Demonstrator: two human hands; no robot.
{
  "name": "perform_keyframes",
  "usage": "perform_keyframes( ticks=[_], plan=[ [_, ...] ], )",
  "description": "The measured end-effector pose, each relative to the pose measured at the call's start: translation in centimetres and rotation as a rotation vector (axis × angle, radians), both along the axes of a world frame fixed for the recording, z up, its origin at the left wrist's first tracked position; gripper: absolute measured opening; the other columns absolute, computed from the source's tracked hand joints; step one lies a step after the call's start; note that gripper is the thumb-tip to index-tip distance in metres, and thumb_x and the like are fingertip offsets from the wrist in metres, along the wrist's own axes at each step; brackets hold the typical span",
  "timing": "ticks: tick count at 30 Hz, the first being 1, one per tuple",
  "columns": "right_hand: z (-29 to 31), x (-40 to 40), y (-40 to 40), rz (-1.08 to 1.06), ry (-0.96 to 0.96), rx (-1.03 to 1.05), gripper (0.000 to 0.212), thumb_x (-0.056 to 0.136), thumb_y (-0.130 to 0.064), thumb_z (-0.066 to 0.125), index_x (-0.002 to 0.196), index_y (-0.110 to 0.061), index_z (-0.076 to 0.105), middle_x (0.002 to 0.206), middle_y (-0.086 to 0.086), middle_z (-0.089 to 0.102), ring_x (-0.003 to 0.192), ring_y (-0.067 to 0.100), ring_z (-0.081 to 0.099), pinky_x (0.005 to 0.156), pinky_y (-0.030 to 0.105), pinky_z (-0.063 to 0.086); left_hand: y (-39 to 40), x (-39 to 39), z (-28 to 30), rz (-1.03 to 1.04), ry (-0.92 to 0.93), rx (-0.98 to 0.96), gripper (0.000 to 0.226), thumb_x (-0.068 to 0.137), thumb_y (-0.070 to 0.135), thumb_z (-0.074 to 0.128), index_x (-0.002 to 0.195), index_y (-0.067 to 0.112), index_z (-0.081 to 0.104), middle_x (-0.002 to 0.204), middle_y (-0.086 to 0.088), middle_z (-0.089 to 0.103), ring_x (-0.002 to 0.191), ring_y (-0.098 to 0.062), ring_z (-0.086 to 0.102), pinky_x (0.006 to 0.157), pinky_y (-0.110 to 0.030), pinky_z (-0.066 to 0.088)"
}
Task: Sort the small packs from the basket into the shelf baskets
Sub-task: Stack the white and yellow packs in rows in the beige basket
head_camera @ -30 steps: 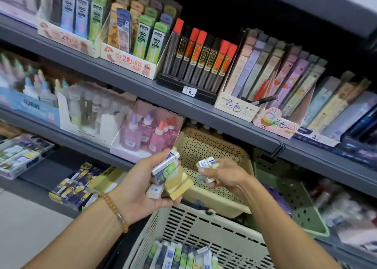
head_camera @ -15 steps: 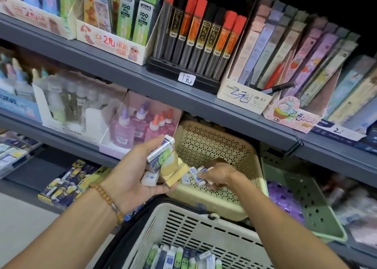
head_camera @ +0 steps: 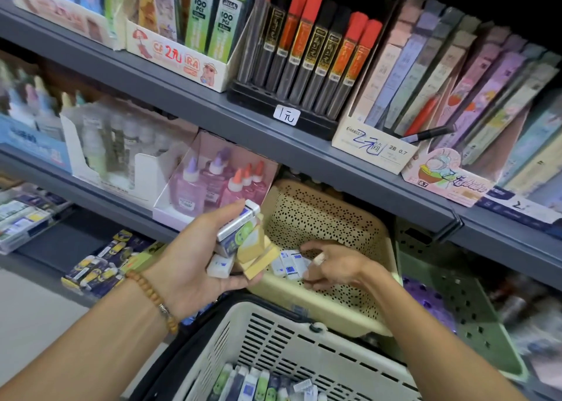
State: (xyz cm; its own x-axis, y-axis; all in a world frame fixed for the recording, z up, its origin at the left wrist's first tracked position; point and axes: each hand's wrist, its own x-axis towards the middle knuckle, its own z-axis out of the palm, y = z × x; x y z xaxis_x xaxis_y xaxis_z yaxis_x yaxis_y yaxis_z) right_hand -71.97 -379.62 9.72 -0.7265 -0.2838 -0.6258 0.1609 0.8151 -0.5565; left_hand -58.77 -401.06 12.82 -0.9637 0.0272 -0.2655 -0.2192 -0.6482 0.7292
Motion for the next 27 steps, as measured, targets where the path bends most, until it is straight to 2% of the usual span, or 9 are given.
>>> perform_keyframes(
  ticks=[5, 6, 8, 10, 12, 15, 18, 23, 27],
  plan=[
    [0.5, 0.4, -0.9, 0.214, 0.133, 0.076, 0.078, 0.086, -0.018, 0.071, 0.150, -0.033, 0.029, 0.128, 0.013, 0.062, 0.070, 0.011, 0.064, 0.066, 0.026, 0.057, -0.7, 0.3, -0.3, -0.009, -0.036, -0.007, 0.022, 0.069, 0.038, 0.070, 0.075, 0.017, 0.072, 0.083, -0.011, 0.069, 0.074, -0.029, 0.069, 0.063, -0.041, 0.054],
    [0.4, 0.4, -1.1, 0.283, 0.208, 0.129, 0.084, 0.083, -0.025, 0.074, 0.150, -0.037, 0.026, 0.143, 0.008, 0.050, 0.077, 0.009, 0.064, 0.068, 0.026, 0.056, -0.9, 0.3, -0.3, -0.005, -0.051, -0.006, 0.025, 0.066, 0.037, 0.072, 0.078, 0.016, 0.070, 0.083, -0.012, 0.069, 0.074, -0.030, 0.069, 0.063, -0.042, 0.055],
    [-0.2, 0.2, -1.7, 0.369, 0.304, 0.204, 0.095, 0.076, -0.036, 0.079, 0.152, -0.037, 0.022, 0.158, -0.002, 0.029, 0.121, 0.018, 0.055, 0.101, 0.037, 0.047, -1.0, 0.3, -0.2, -0.013, -0.072, -0.018, 0.028, 0.062, 0.037, 0.073, 0.080, 0.015, 0.068, 0.083, -0.011, 0.069, 0.076, -0.031, 0.069, 0.063, -0.042, 0.055],
    [-1.2, 0.2, -2.4, 0.405, 0.349, 0.259, 0.098, 0.074, -0.040, 0.080, 0.152, -0.033, 0.022, 0.159, -0.004, 0.027, 0.142, 0.022, 0.033, 0.117, 0.042, 0.028, -1.1, 0.3, 0.0, -0.012, -0.097, -0.028, 0.032, 0.061, 0.038, 0.073, 0.082, 0.014, 0.068, 0.087, -0.013, 0.070, 0.080, -0.032, 0.070, 0.062, -0.042, 0.055],
    [-2.1, 0.2, -3.0, 0.396, 0.374, 0.294, 0.094, 0.074, -0.051, 0.077, 0.151, -0.033, 0.026, 0.154, -0.007, 0.036, 0.137, 0.021, 0.039, 0.113, 0.038, 0.034, -1.1, 0.3, 0.3, 0.002, -0.119, -0.044, 0.032, 0.063, 0.038, 0.072, 0.083, 0.013, 0.069, 0.088, -0.014, 0.070, 0.081, -0.033, 0.071, 0.061, -0.043, 0.056],
    [-2.6, 0.2, -3.9, 0.367, 0.428, 0.324, 0.083, 0.069, -0.070, 0.068, 0.140, -0.035, 0.041, 0.123, -0.013, 0.060, 0.104, 0.013, 0.059, 0.085, 0.029, 0.046, -0.8, 0.8, 0.9, 0.024, -0.151, -0.072, 0.025, 0.073, 0.038, 0.067, 0.077, 0.013, 0.068, 0.082, -0.013, 0.069, 0.072, -0.030, 0.069, 0.067, -0.044, 0.057],
    [-2.9, 0.0, -4.3, 0.356, 0.455, 0.294, 0.065, 0.069, -0.068, 0.067, 0.124, -0.039, 0.049, 0.087, -0.020, 0.059, 0.069, 0.004, 0.057, 0.061, 0.026, 0.042, -0.2, 0.6, 2.7, 0.018, -0.197, -0.109, 0.029, 0.091, 0.032, 0.055, 0.077, 0.007, 0.060, 0.076, -0.015, 0.061, 0.069, -0.028, 0.062, 0.076, -0.038, 0.049],
    [-2.9, -1.6, -4.5, 0.261, 0.461, 0.297, 0.077, 0.068, -0.070, 0.067, 0.134, -0.038, 0.044, 0.120, -0.010, 0.063, 0.088, 0.011, 0.064, 0.074, 0.023, 0.045, -0.8, 1.3, 3.7, 0.021, -0.012, -0.389, 0.041, 0.104, 0.018, 0.028, 0.066, 0.009, 0.040, 0.072, -0.012, 0.036, 0.070, -0.023, 0.035, 0.082, -0.026, 0.027],
    [-3.1, -3.6, -4.7, 0.155, 0.527, 0.295, 0.082, 0.070, -0.065, 0.073, 0.139, -0.032, 0.042, 0.137, -0.003, 0.057, 0.115, 0.019, 0.058, 0.094, 0.031, 0.049, -0.1, 0.9, 3.6, -0.041, -0.053, -0.302, 0.041, 0.104, 0.017, 0.029, 0.067, 0.007, 0.043, 0.071, -0.015, 0.036, 0.066, -0.021, 0.036, 0.068, -0.027, 0.032]
  ],
)
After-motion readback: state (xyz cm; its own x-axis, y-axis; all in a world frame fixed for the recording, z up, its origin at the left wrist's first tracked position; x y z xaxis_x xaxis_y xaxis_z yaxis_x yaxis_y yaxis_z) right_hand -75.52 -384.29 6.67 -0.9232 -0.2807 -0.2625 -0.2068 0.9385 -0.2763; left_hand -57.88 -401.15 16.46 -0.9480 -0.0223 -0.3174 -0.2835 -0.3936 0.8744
